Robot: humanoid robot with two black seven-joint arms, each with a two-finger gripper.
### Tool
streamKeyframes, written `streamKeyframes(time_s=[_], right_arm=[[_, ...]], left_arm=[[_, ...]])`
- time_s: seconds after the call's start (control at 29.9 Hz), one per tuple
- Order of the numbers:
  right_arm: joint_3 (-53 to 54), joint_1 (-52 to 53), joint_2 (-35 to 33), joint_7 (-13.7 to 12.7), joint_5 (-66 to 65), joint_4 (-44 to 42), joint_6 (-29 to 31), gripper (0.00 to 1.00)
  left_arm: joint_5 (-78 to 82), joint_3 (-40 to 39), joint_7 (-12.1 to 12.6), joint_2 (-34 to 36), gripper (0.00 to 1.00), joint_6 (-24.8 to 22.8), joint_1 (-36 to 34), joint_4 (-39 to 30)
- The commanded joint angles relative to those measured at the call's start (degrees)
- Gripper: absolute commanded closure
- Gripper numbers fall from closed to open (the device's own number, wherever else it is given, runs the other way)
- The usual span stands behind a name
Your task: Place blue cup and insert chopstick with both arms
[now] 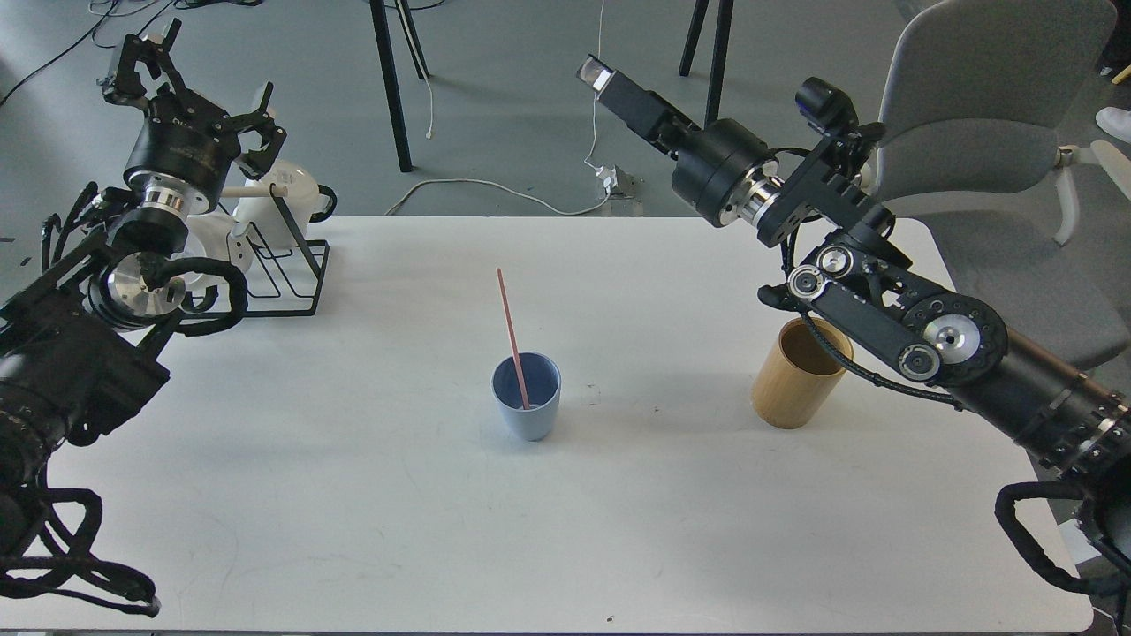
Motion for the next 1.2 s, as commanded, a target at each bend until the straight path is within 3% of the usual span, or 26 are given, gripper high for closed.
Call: streamKeyframes(time_s=[0.0,0.3,0.64,0.84,1.17], right_arm=[[0.6,0.2,-3.2,3.4,12.5,-0.4,1.0,0.00],[4.3,-2.5,-10.3,3.5,44.3,-1.6,7.9,0.00],[13.0,-7.1,-9.8,3.2,65.9,-10.1,19.4,0.01],[13.7,-8.3,-9.6,2.6,71.6,-16.1,26.5,0.00],[16.5,-8.0,-7.2,2.5,73.2,-23.1,24.9,0.00]], left_arm=[[0.0,0.0,0.1,-0.1,0.00,0.0,0.0,0.0],[-0.1,-0.7,-0.2,-0.6,0.00,0.0,0.2,-0.1],[-0.5,-1.1,-0.5,-1.6,0.00,0.0,0.5,0.2],[-1.2,-1.0,-0.5,-1.5,0.00,0.0,0.6,0.2],[-1.2,-1.0,-0.4,-1.7,0.00,0.0,0.7,0.2]])
